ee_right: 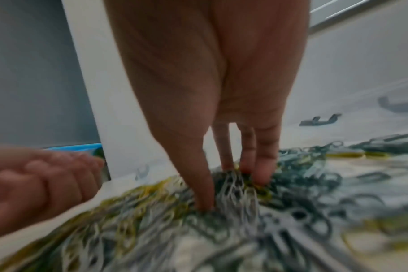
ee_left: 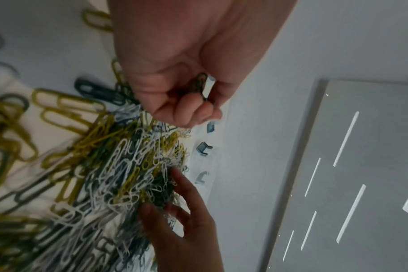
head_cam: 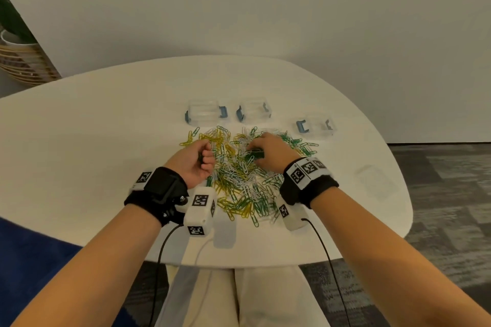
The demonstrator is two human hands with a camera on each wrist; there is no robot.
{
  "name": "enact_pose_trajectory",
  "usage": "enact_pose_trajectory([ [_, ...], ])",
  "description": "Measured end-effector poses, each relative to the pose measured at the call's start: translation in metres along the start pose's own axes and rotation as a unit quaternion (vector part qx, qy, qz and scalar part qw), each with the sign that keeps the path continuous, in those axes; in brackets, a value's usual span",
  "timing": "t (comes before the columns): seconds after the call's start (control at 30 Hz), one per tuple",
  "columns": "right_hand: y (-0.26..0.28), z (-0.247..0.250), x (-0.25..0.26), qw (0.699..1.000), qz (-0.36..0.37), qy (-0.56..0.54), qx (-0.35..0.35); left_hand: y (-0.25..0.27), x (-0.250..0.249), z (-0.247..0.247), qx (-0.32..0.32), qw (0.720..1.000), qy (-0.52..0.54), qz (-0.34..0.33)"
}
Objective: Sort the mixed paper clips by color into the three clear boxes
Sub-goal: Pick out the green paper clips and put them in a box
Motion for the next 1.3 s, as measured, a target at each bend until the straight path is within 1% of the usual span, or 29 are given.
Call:
enact_pose_trajectory([
  [0.03, 0.0, -0.001, -0.001, 1.0, 0.005, -0.012, -0.026, 0.001, 0.001, -0.001, 0.002, 1.0, -0.006, -0.003],
  [0.1, 0.0, 0.001, -0.005, 0.997, -0.008, -0.058, -0.059, 0.004, 0.002, -0.002, 0.014, 1.0, -0.02, -0.015],
  [0.17, 0.0, 0.005, -0.013, 0.982, -0.036, -0.166, -0.085, 0.004, 0.003, -0.003, 0.023, 0.998, -0.043, -0.028],
  [0.2, 0.002, 0.007, -0.017, 0.963, -0.054, -0.25, -0.089, 0.005, 0.004, -0.003, 0.026, 0.997, -0.058, -0.036],
  [0.23, 0.004, 0.009, -0.02, 0.933, -0.07, -0.344, -0.078, 0.006, 0.005, -0.004, 0.031, 0.996, -0.068, -0.043],
  [0.3, 0.009, 0.011, -0.021, 0.853, -0.092, -0.514, -0.006, 0.008, 0.006, -0.006, 0.043, 0.995, -0.068, -0.055],
  [0.33, 0.013, 0.01, -0.02, 0.819, -0.102, -0.564, 0.037, 0.01, 0.005, -0.008, 0.047, 0.996, -0.059, -0.054],
  [0.37, 0.016, 0.01, -0.02, 0.797, -0.109, -0.59, 0.065, 0.011, 0.005, -0.01, 0.052, 0.996, -0.055, -0.053],
  [0.43, 0.021, 0.009, -0.022, 0.776, -0.115, -0.615, 0.074, 0.014, 0.006, -0.017, 0.061, 0.994, -0.069, -0.053],
  [0.47, 0.023, 0.009, -0.024, 0.775, -0.121, -0.616, 0.068, 0.015, 0.007, -0.02, 0.062, 0.993, -0.079, -0.054],
  [0.5, 0.023, 0.009, -0.026, 0.787, -0.13, -0.6, 0.053, 0.016, 0.008, -0.021, 0.061, 0.993, -0.086, -0.053],
  [0.53, 0.023, 0.01, -0.028, 0.817, -0.137, -0.559, 0.03, 0.016, 0.008, -0.021, 0.058, 0.993, -0.09, -0.055],
  [0.57, 0.021, 0.012, -0.031, 0.862, -0.137, -0.488, 0.0, 0.016, 0.008, -0.02, 0.052, 0.993, -0.087, -0.058],
  [0.6, 0.02, 0.015, -0.034, 0.913, -0.13, -0.386, -0.028, 0.016, 0.008, -0.019, 0.043, 0.994, -0.08, -0.064],
  [0.63, 0.018, 0.017, -0.034, 0.954, -0.113, -0.275, -0.044, 0.016, 0.007, -0.016, 0.032, 0.994, -0.071, -0.071],
  [0.67, 0.015, 0.018, -0.032, 0.977, -0.088, -0.188, -0.046, 0.015, 0.005, -0.015, 0.024, 0.995, -0.063, -0.074],
  [0.7, 0.013, 0.017, -0.026, 0.988, -0.061, -0.137, -0.042, 0.015, 0.005, -0.014, 0.018, 0.995, -0.056, -0.075],
  [0.73, 0.01, 0.015, -0.016, 0.992, -0.036, -0.115, -0.038, 0.015, 0.004, -0.013, 0.015, 0.996, -0.051, -0.076],
  [0.8, 0.003, 0.008, 0.003, 0.993, 0.004, -0.111, -0.029, 0.015, 0.004, -0.015, 0.013, 0.997, -0.04, -0.072],
  [0.87, -0.004, -0.003, 0.015, 0.998, 0.026, -0.064, -0.01, 0.014, 0.005, -0.015, 0.014, 0.997, -0.023, -0.068],
  [0.9, -0.007, -0.007, 0.018, 0.999, 0.036, -0.033, -0.011, 0.015, 0.006, -0.015, 0.017, 0.998, -0.015, -0.066],
  [0.93, -0.008, -0.009, 0.018, 0.999, 0.04, -0.026, -0.024, 0.016, 0.006, -0.015, 0.02, 0.998, -0.011, -0.064],
  [1.0, -0.007, -0.007, 0.012, 0.995, 0.026, -0.072, -0.057, 0.019, 0.005, -0.013, 0.026, 0.998, -0.015, -0.06],
  [1.07, -0.004, -0.003, 0.002, 0.983, -0.012, -0.168, -0.078, 0.02, 0.005, -0.01, 0.025, 0.998, -0.018, -0.057],
  [1.1, -0.002, -0.001, -0.003, 0.968, -0.031, -0.238, -0.076, 0.019, 0.005, -0.009, 0.024, 0.998, -0.021, -0.057],
  [1.13, 0.0, 0.001, -0.008, 0.946, -0.046, -0.316, -0.059, 0.019, 0.005, -0.009, 0.024, 0.998, -0.027, -0.058],
  [1.2, 0.007, 0.003, -0.011, 0.884, -0.064, -0.462, -0.005, 0.017, 0.007, -0.011, 0.024, 0.997, -0.049, -0.06],
  [1.23, 0.009, 0.005, -0.011, 0.86, -0.066, -0.506, 0.012, 0.017, 0.008, -0.013, 0.027, 0.996, -0.063, -0.06],
  [1.3, 0.013, 0.006, -0.01, 0.828, -0.062, -0.556, 0.025, 0.016, 0.01, -0.015, 0.032, 0.994, -0.086, -0.058],
])
Point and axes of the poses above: each hand's wrist, its own y-axis away from the middle knuckle, its own z-axis out of the back of the hand, x = y × z, the point moved 2 cm from there along -y, towards the middle knuckle, and after that the axes turned 2 degrees about y, right-handed, at the moved point
